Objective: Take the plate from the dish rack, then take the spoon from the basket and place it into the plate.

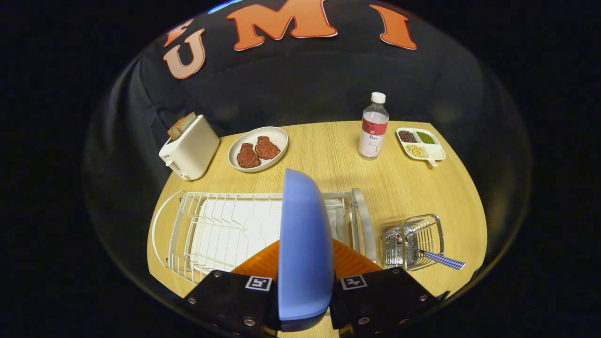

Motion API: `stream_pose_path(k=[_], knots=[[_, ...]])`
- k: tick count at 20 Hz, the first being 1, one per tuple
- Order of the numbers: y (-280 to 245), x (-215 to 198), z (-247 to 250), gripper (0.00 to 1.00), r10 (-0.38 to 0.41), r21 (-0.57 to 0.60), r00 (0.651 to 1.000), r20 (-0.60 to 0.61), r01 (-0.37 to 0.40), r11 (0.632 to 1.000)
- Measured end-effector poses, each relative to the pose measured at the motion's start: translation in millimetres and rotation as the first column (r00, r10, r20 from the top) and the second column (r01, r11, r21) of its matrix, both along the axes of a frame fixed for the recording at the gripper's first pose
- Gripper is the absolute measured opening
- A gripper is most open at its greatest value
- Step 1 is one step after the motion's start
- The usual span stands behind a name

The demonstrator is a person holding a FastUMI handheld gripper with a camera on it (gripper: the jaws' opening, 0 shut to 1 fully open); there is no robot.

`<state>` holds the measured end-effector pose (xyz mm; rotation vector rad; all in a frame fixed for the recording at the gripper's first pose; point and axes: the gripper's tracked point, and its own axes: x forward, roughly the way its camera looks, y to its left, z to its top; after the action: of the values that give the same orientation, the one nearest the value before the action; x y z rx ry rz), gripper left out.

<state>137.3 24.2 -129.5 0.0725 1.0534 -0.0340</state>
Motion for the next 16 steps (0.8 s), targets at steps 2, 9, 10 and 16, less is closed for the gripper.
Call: stream_pose_path(k=[2, 9, 10, 16], knots=[[-3, 6, 8, 0.38, -0.007, -0.026, 1.000, 0.025, 0.008, 1.000], [-10, 8, 35, 0.31, -0.027, -0.034, 0.998, 0.064, 0.029, 0.999], [-12, 4, 40, 0.31, -0.023, -0.028, 0.997, 0.076, 0.025, 0.999], [-6, -46, 73, 0.31, 0.027, 0.051, 0.987, 0.158, -0.035, 0.998]])
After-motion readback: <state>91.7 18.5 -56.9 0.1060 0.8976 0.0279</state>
